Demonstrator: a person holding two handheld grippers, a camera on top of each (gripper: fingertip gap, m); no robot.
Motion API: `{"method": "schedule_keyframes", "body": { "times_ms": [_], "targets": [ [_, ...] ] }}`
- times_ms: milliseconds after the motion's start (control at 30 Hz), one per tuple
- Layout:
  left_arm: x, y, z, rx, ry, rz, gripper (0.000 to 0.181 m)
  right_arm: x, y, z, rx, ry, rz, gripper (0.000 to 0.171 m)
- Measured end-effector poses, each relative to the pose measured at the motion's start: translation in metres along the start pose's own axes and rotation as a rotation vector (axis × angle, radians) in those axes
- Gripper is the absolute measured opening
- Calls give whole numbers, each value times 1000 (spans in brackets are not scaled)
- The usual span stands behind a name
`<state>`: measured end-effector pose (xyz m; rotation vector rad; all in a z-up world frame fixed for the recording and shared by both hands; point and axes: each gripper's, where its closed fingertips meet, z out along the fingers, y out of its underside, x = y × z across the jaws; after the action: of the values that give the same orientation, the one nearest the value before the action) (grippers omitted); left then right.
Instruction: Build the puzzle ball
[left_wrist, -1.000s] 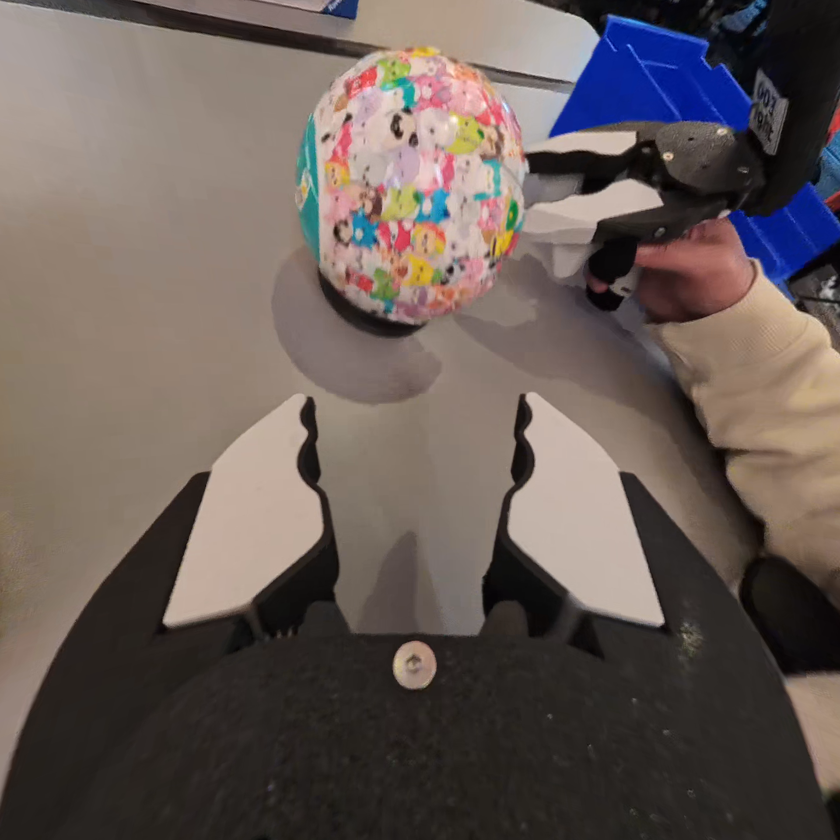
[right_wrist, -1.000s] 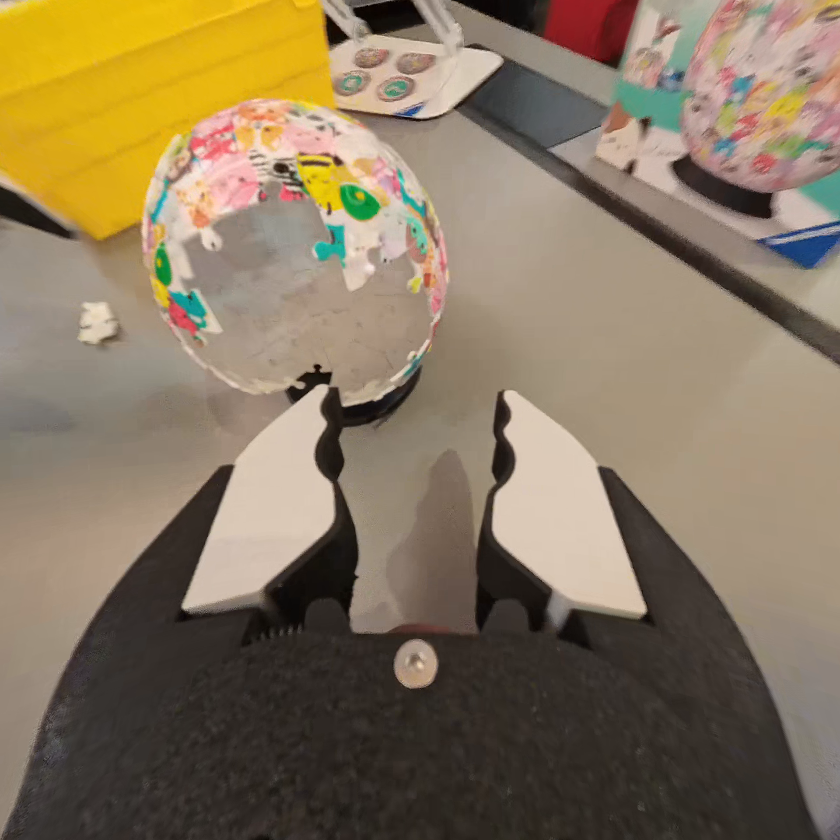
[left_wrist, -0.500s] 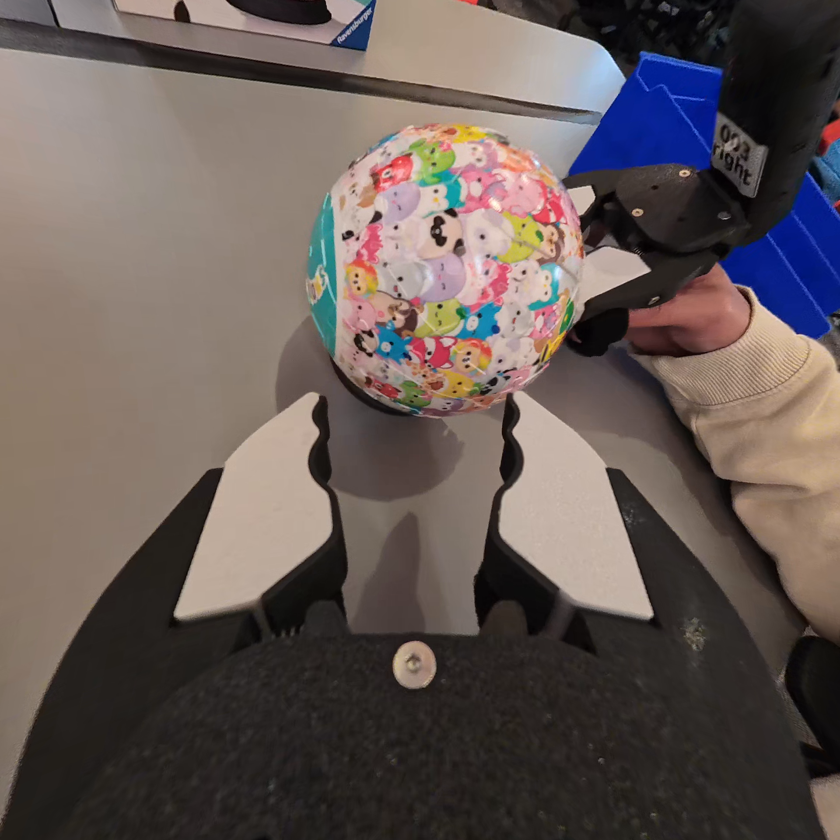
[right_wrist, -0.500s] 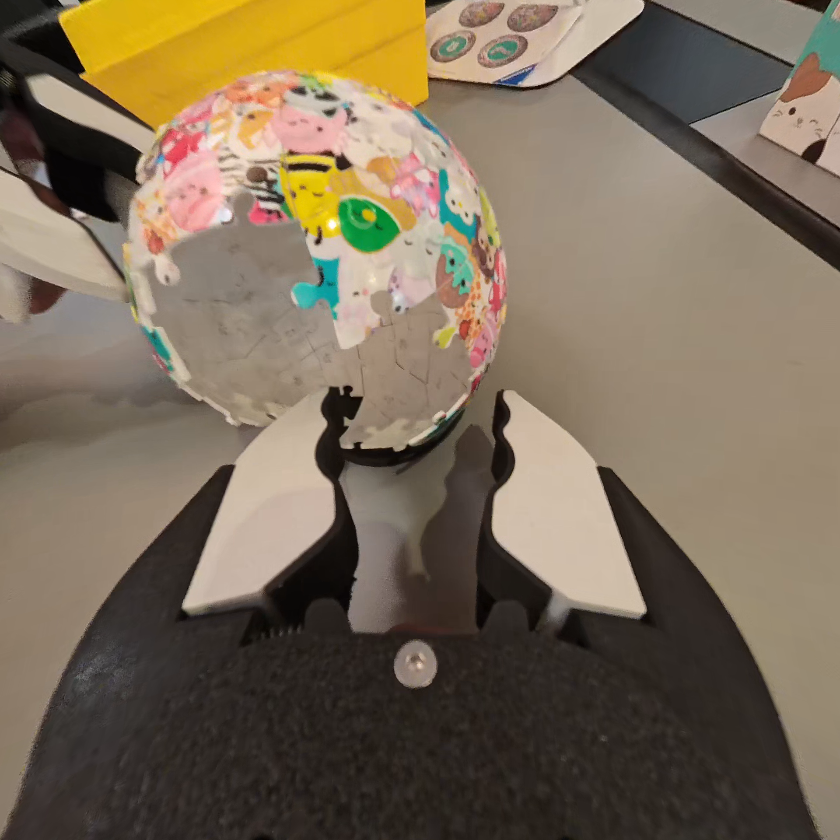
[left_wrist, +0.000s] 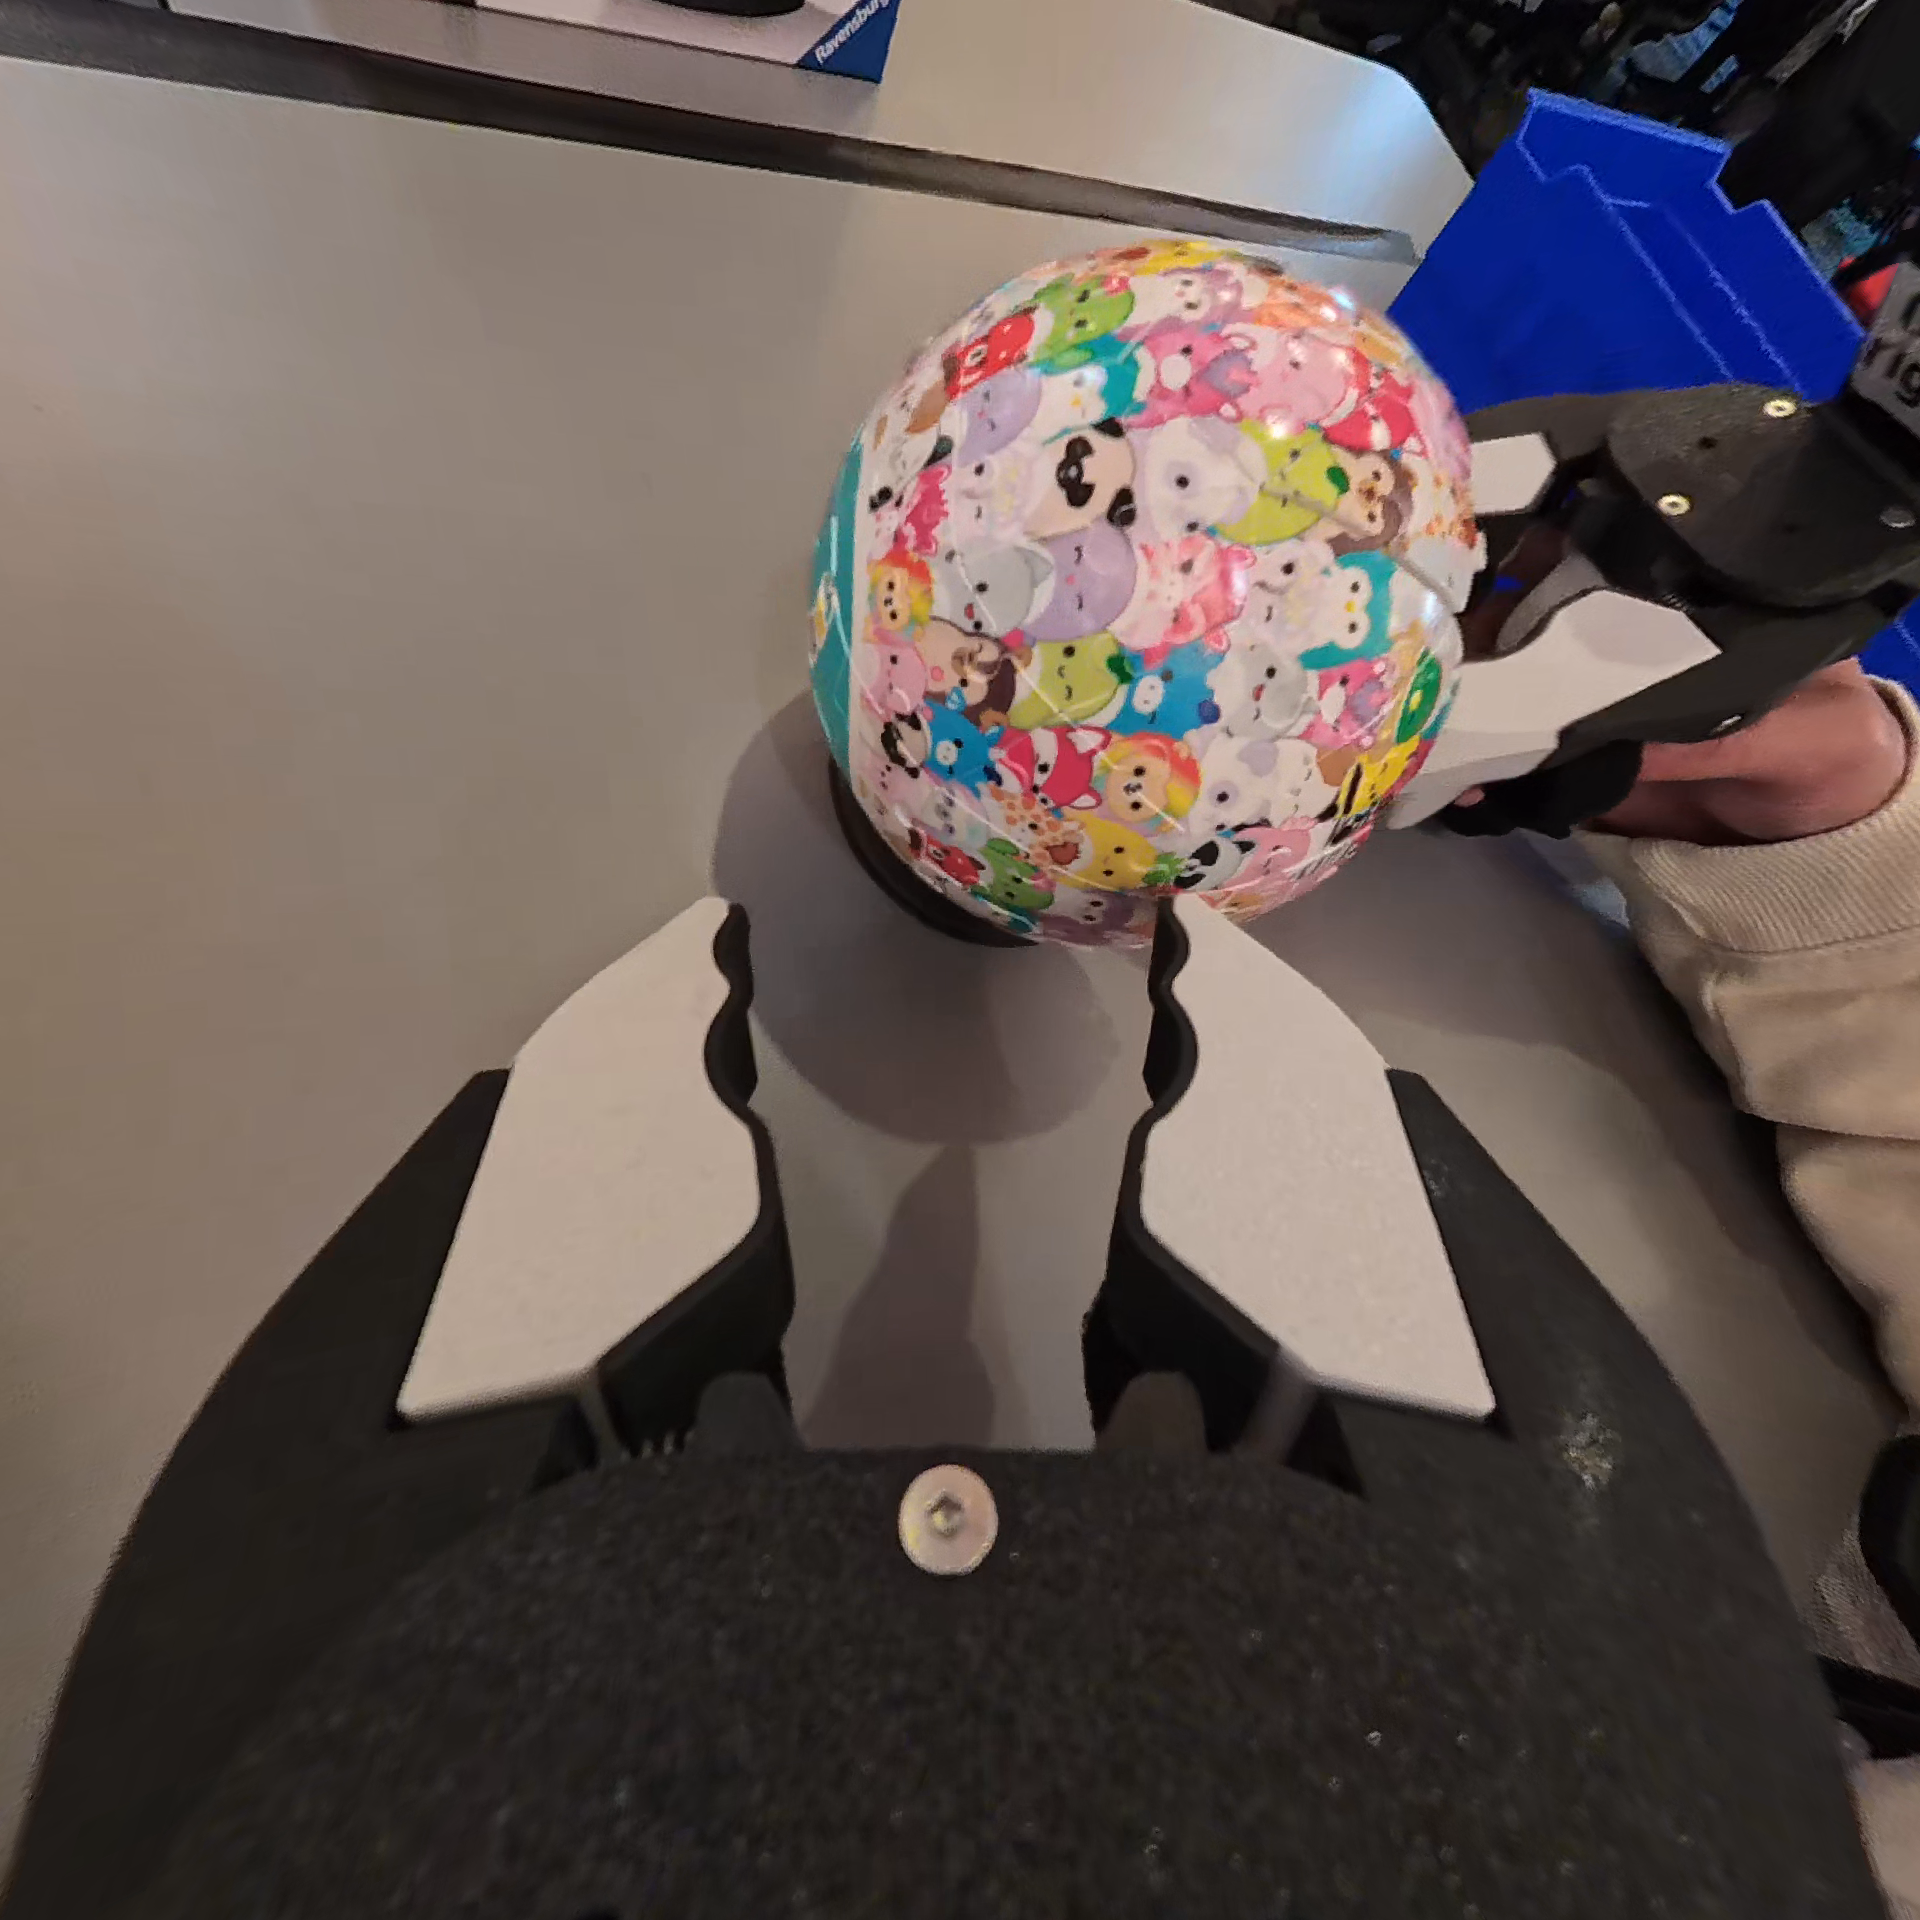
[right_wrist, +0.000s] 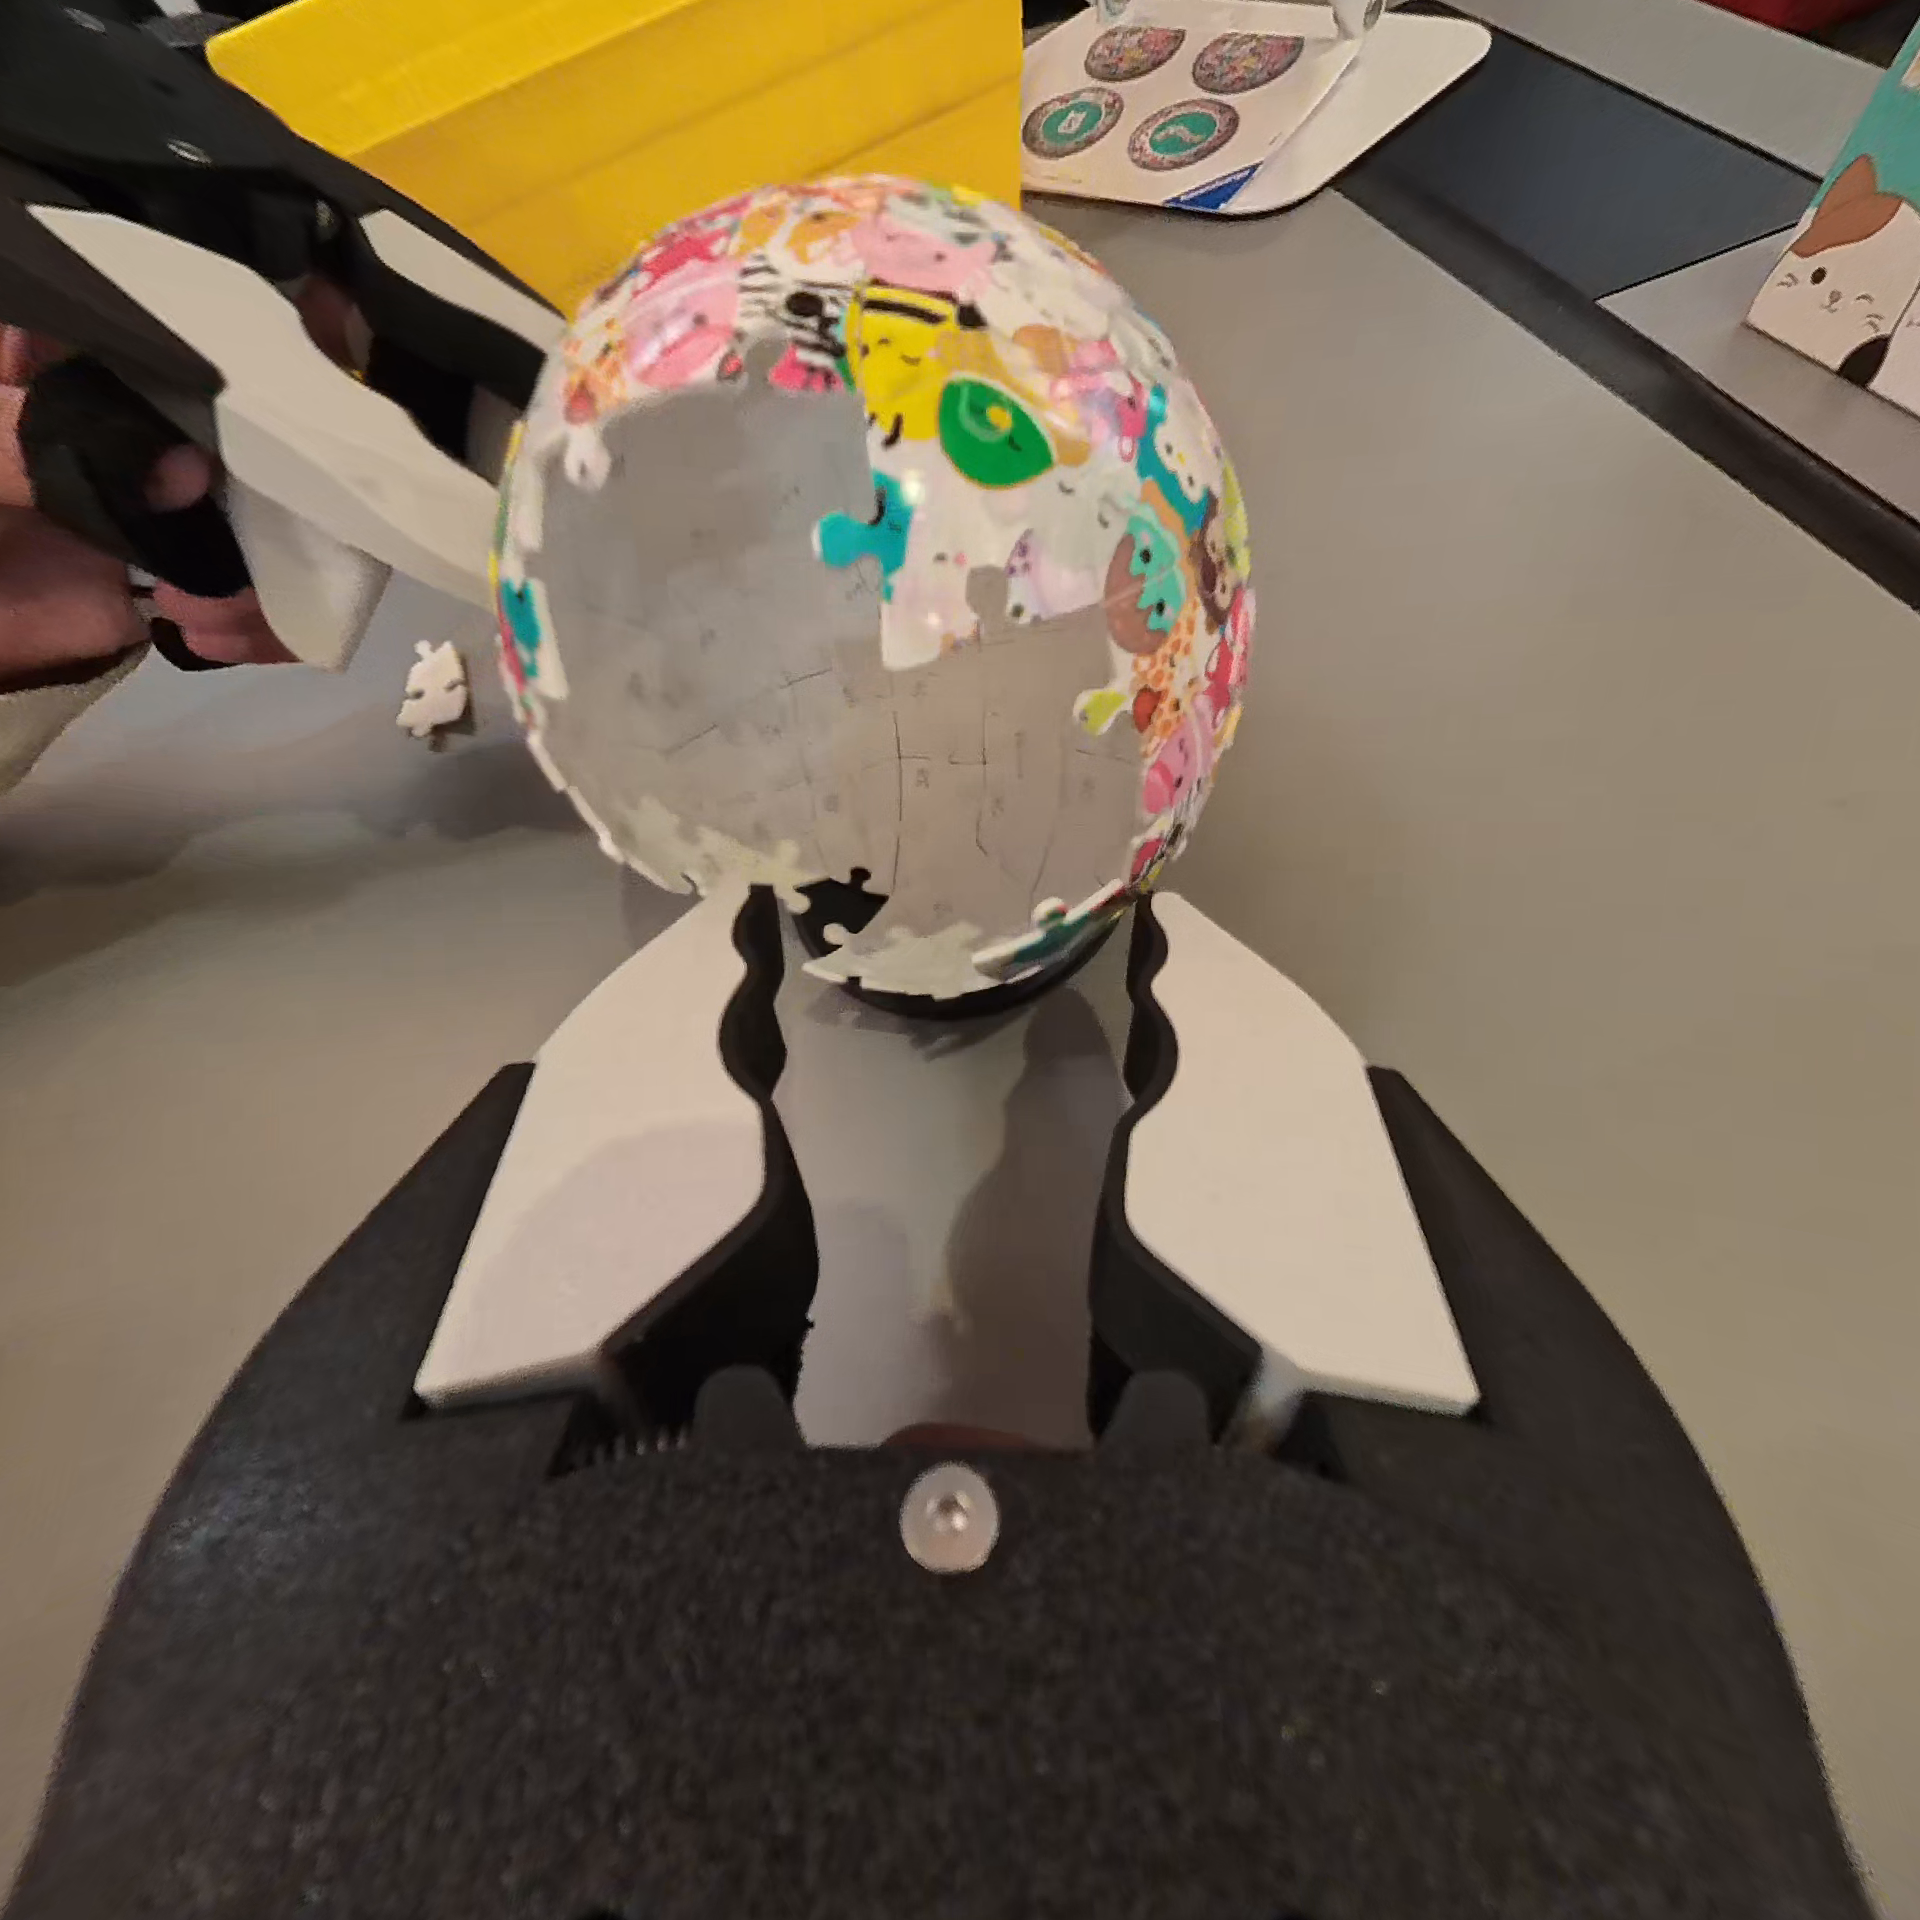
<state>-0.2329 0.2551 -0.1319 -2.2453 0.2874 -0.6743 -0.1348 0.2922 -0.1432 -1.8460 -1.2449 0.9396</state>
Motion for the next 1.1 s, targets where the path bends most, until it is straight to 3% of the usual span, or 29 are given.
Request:
{"method": "schedule_keyframes", "body": {
  "times_ms": [267,500,700,900,1100],
  "targets": [
    [32,-9,-6,-5,145,7,72,7,-7,8,46,-92,103,82],
    [31,-7,8,-67,110,16,76,8,-18,19,34,-53,48,78],
    [31,-6,13,-54,103,54,74,6,-25,17,62,23,-42,86],
    [33,-4,12,-28,112,83,73,8,-25,12,86,29,-53,81],
    [28,5,12,-118,211,42,94,15,-18,0,-22,46,48,85]
  ]
}}
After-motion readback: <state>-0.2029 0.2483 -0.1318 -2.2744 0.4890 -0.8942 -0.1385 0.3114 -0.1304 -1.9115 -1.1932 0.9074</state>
